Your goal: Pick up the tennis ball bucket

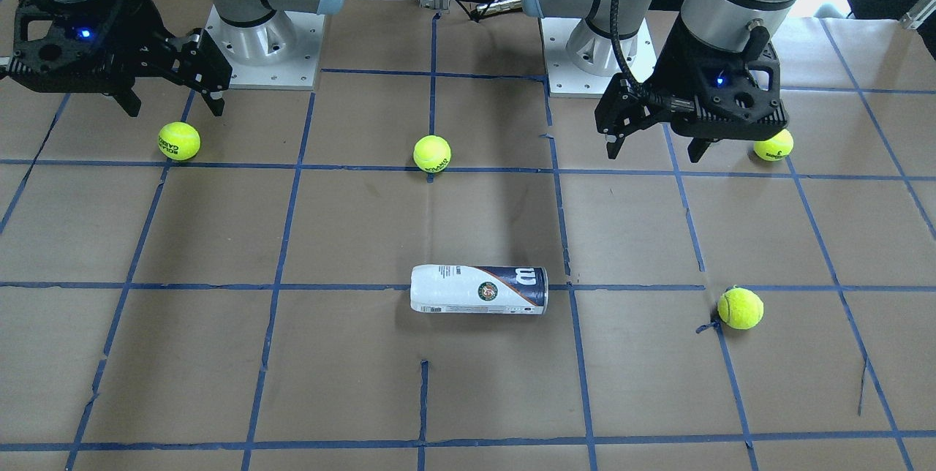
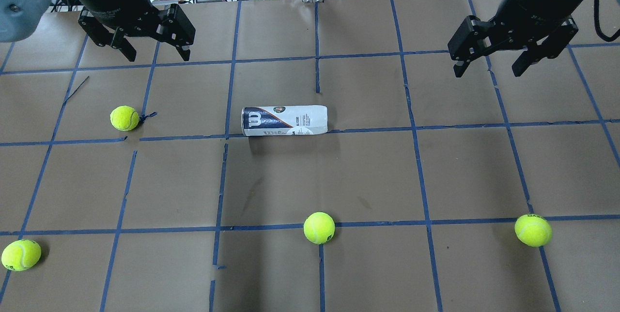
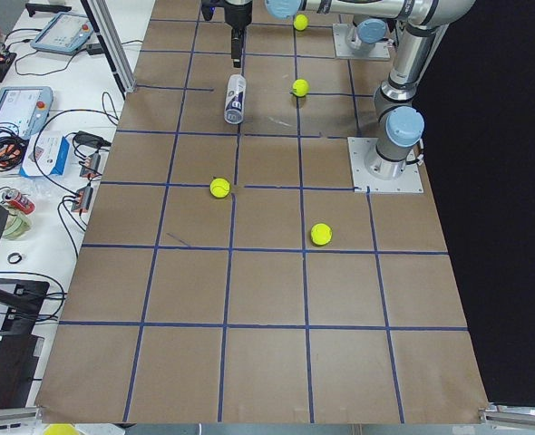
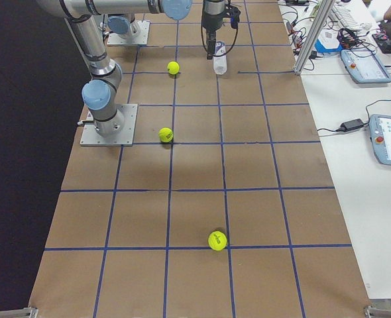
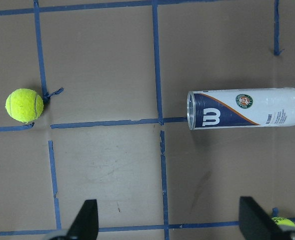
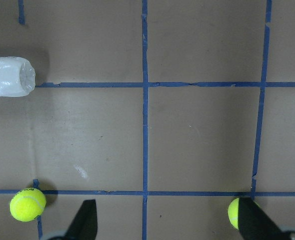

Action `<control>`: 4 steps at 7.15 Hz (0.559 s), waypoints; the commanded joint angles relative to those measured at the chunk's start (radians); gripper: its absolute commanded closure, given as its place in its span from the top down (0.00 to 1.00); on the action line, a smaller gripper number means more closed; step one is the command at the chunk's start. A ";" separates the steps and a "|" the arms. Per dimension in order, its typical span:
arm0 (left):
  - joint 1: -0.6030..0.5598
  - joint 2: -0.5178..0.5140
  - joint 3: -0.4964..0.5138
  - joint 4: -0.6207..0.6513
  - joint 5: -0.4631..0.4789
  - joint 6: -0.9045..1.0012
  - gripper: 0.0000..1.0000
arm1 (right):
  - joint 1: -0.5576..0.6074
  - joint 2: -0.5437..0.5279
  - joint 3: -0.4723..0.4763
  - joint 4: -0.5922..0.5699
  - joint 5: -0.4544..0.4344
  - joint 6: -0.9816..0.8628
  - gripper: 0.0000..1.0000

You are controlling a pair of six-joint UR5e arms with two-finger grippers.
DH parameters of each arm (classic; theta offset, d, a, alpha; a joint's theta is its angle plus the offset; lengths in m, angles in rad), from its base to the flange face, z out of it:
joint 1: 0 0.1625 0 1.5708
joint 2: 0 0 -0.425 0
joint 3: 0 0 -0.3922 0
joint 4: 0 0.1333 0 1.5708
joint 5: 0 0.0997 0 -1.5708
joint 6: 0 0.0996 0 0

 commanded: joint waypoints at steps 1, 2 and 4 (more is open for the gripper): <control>0.015 0.006 0.006 -0.008 -0.005 0.002 1.00 | 0.038 0.045 -0.047 -0.004 -0.031 0.000 1.00; 0.058 0.006 -0.003 -0.009 -0.021 0.004 1.00 | 0.076 0.056 -0.069 0.002 -0.038 -0.002 1.00; 0.077 -0.037 -0.006 0.001 -0.101 0.004 1.00 | 0.087 0.082 -0.061 -0.008 -0.023 -0.019 1.00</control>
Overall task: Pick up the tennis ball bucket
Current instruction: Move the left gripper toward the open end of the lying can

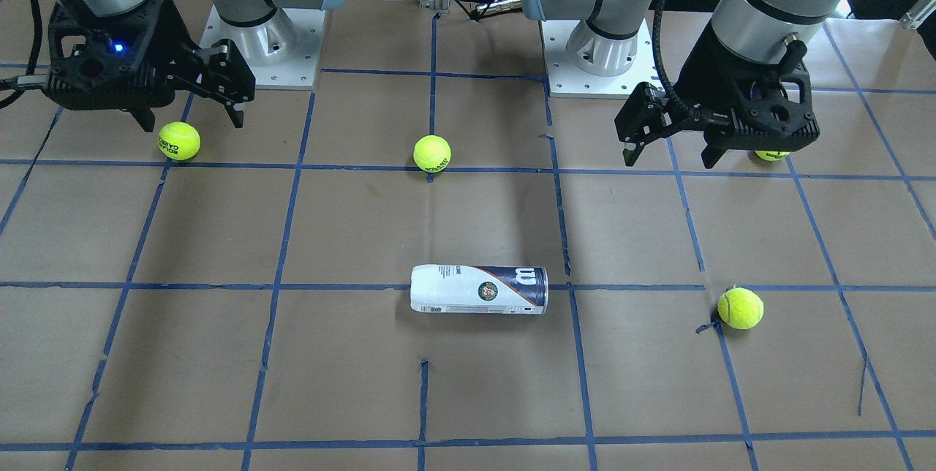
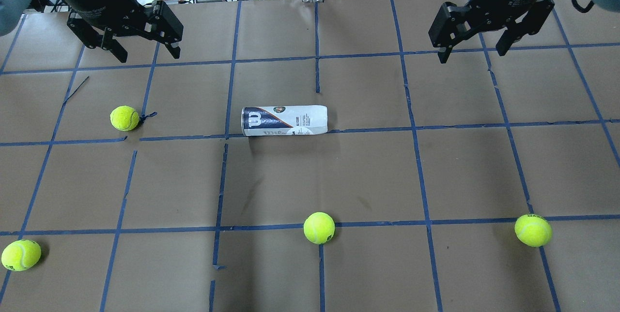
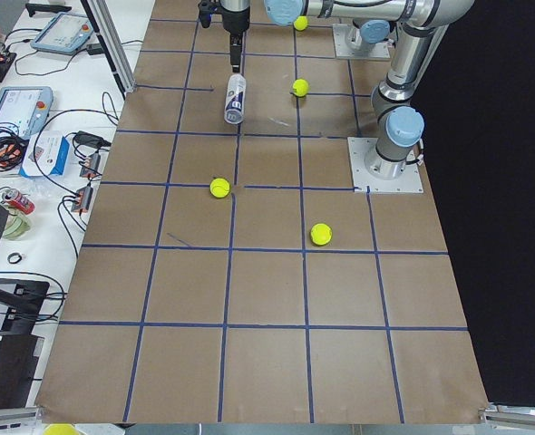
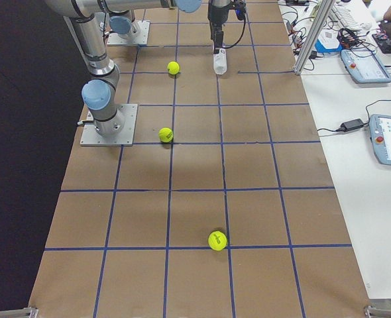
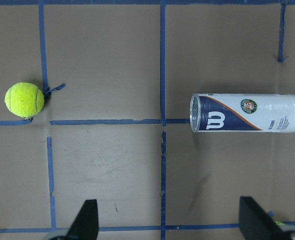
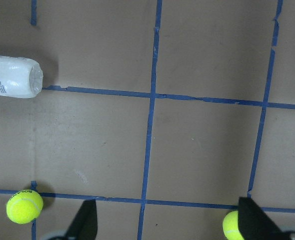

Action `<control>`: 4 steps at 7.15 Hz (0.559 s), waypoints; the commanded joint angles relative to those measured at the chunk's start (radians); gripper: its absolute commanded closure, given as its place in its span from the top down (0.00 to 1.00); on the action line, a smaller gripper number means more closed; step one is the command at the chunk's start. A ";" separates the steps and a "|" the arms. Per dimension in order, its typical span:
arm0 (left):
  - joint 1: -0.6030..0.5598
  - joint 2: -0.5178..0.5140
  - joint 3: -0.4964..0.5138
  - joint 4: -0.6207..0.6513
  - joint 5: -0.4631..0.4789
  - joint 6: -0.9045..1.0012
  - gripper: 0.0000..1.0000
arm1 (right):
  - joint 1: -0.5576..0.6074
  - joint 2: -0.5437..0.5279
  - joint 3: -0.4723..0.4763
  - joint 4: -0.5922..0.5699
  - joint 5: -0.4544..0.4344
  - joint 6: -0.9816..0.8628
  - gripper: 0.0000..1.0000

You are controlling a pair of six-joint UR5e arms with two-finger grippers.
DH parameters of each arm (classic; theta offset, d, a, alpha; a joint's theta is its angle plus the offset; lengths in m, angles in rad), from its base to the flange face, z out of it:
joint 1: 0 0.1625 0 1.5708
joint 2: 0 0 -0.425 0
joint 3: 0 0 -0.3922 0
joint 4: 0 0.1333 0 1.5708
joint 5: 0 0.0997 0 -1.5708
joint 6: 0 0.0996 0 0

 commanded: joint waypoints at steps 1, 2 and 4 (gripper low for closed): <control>0.013 -0.086 0.010 0.012 -0.075 0.000 1.00 | 0.008 0.017 0.005 -0.007 0.007 -0.007 1.00; 0.013 -0.156 0.005 0.068 -0.101 -0.002 1.00 | 0.008 0.017 0.008 -0.007 0.007 -0.005 1.00; 0.013 -0.281 -0.003 0.152 -0.223 0.000 1.00 | 0.006 0.017 0.017 -0.006 0.006 -0.005 1.00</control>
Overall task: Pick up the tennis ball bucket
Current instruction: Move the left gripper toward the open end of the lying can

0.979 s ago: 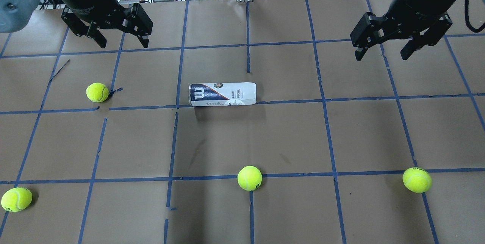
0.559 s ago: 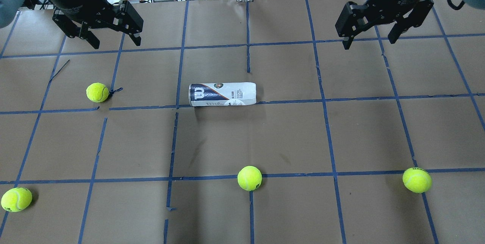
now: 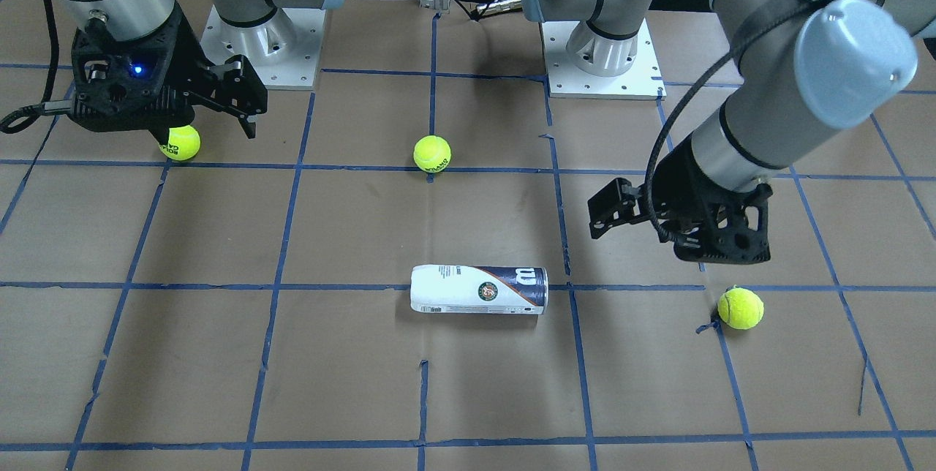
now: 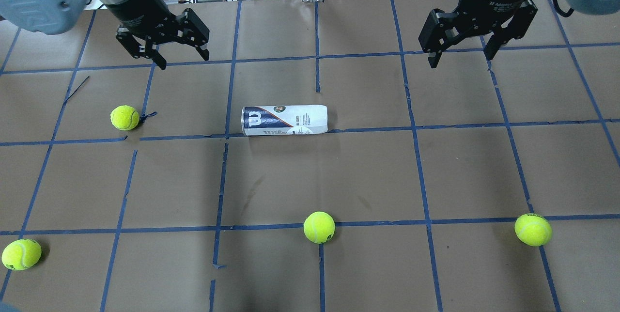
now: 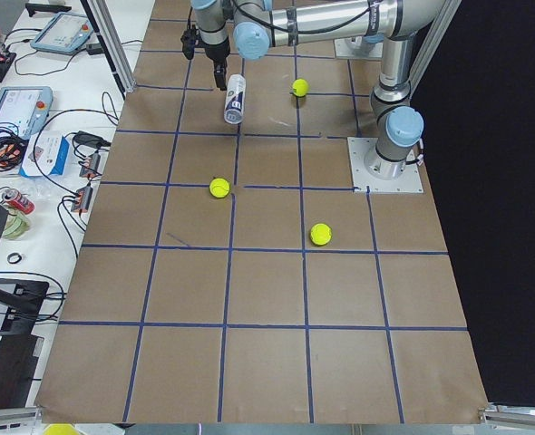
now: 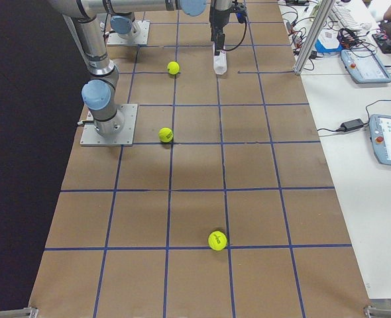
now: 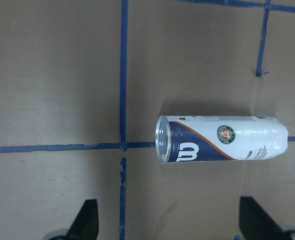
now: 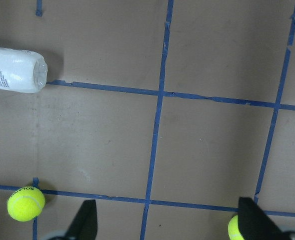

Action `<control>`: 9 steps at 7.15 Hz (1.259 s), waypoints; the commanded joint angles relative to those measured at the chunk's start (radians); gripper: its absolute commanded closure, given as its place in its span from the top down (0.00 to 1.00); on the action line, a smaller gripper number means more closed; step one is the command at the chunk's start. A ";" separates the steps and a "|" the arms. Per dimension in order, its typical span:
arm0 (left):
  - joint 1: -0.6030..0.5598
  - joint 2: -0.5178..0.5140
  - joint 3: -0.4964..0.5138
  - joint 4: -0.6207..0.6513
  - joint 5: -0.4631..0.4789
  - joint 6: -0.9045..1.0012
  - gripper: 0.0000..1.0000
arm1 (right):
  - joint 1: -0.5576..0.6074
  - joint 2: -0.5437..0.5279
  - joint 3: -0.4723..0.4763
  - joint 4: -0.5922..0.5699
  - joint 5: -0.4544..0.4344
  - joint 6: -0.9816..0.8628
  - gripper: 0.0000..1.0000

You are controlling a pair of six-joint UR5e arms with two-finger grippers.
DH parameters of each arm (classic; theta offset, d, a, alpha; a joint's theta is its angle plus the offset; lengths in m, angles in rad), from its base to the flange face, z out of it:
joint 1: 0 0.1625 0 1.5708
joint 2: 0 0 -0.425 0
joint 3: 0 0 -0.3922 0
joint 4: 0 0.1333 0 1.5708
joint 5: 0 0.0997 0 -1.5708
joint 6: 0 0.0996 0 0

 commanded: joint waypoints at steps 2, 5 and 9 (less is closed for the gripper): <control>0.000 -0.158 -0.002 0.128 -0.106 0.002 1.00 | -0.001 0.000 0.004 0.000 0.000 0.000 1.00; 0.060 -0.233 -0.005 0.139 -0.233 0.081 1.00 | -0.001 0.000 0.004 0.000 0.000 0.000 1.00; 0.086 -0.275 -0.156 0.139 -0.462 0.161 1.00 | -0.001 0.000 0.004 -0.003 0.000 0.000 1.00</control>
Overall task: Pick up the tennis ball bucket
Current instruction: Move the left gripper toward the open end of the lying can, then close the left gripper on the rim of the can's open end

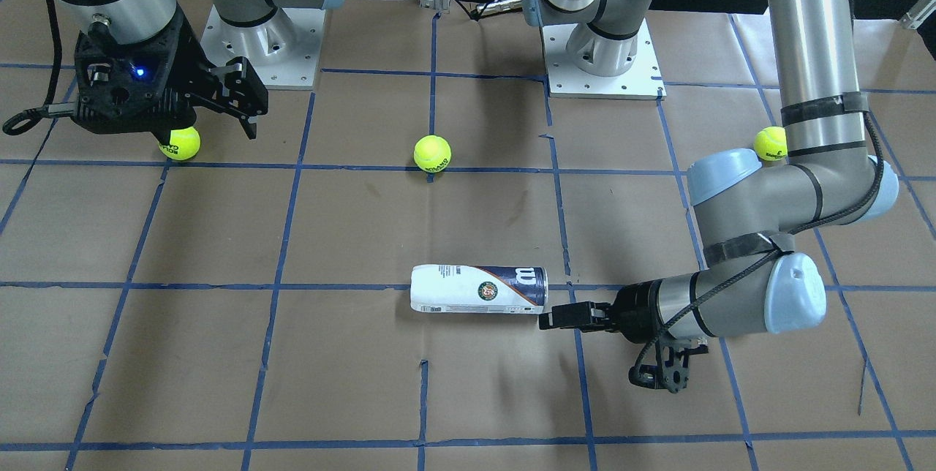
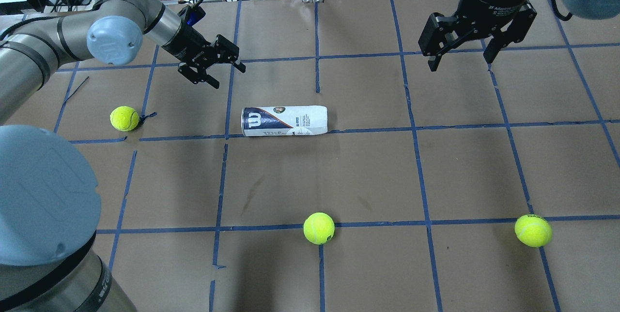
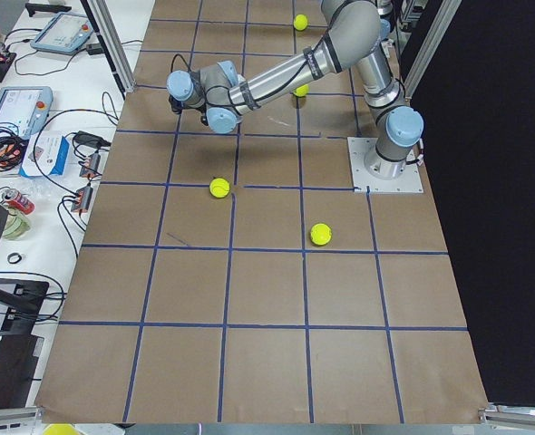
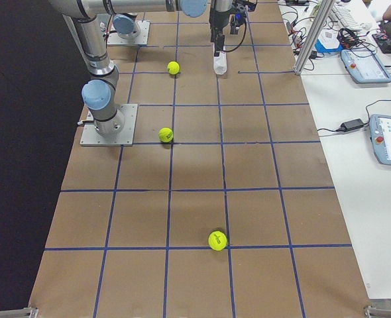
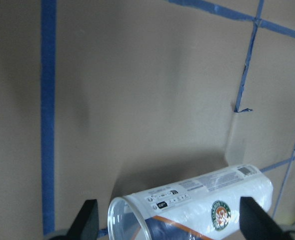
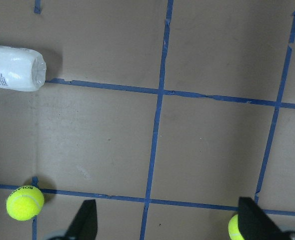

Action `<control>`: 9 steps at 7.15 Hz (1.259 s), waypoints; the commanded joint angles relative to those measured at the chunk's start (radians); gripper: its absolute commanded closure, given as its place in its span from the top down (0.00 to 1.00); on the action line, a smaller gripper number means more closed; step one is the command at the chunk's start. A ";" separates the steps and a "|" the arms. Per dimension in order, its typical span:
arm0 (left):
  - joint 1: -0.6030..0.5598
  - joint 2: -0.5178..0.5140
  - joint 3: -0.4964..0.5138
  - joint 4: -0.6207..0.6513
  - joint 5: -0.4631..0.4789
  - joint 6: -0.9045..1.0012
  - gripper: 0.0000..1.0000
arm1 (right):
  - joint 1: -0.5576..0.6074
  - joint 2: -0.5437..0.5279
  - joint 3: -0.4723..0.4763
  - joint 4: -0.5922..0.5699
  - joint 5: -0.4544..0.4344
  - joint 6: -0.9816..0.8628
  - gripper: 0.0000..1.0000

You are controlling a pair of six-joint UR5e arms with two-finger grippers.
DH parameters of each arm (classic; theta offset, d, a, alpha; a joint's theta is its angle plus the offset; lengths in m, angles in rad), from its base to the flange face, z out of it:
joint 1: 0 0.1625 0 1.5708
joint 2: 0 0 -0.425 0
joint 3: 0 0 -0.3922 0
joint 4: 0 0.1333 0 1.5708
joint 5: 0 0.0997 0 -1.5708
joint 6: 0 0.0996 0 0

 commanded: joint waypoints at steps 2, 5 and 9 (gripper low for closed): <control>0.022 0.088 -0.173 -0.001 -0.076 0.035 0.99 | 0.000 0.000 0.000 0.000 -0.003 0.000 1.00; 0.027 0.056 -0.196 -0.001 -0.148 0.032 0.82 | -0.005 0.000 0.000 0.000 -0.008 0.000 1.00; 0.022 0.050 -0.196 -0.004 -0.183 0.020 0.04 | -0.005 0.000 0.000 0.002 -0.006 0.002 1.00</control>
